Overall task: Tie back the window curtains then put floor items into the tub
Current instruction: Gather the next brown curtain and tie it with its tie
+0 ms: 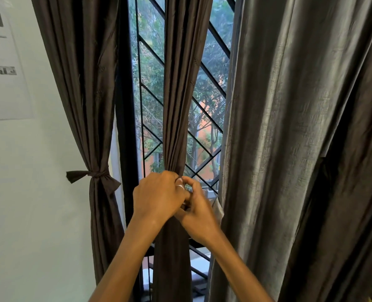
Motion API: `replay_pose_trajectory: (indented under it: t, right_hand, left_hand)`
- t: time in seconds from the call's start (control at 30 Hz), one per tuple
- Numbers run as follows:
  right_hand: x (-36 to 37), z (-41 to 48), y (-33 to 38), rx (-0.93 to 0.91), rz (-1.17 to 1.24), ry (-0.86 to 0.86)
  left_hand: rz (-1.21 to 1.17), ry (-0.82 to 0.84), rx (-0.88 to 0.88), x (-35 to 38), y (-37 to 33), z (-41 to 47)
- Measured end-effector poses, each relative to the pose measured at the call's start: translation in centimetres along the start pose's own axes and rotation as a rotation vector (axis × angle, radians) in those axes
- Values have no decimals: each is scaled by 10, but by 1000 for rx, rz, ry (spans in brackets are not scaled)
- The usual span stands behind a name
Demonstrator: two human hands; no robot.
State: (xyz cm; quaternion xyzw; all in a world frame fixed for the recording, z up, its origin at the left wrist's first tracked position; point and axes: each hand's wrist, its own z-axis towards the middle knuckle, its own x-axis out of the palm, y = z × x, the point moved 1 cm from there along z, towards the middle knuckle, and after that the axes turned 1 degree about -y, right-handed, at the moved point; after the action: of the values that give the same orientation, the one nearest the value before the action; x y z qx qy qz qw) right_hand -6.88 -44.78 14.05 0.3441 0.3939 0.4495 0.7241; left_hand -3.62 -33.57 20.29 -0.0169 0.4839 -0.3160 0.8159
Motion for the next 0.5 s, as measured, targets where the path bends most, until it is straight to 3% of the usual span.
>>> replay_pose_trajectory:
  t: [0.17,0.23,0.37,0.5]
  right_hand:
    - [17,-20,-4,-22,188,-94]
    - [23,-25,-7,-40,147,-95]
    - [30,-30,-10,-210,-256,-119]
    - [17,-28,-5,-344,-602,-17]
  left_hand:
    - [-95,-83,33,-1,-7,-2]
    - [-88,-66,64,0,-7,-1]
    - [-18,21,130,2,0,4]
    - [63,112,175,1,27,10]
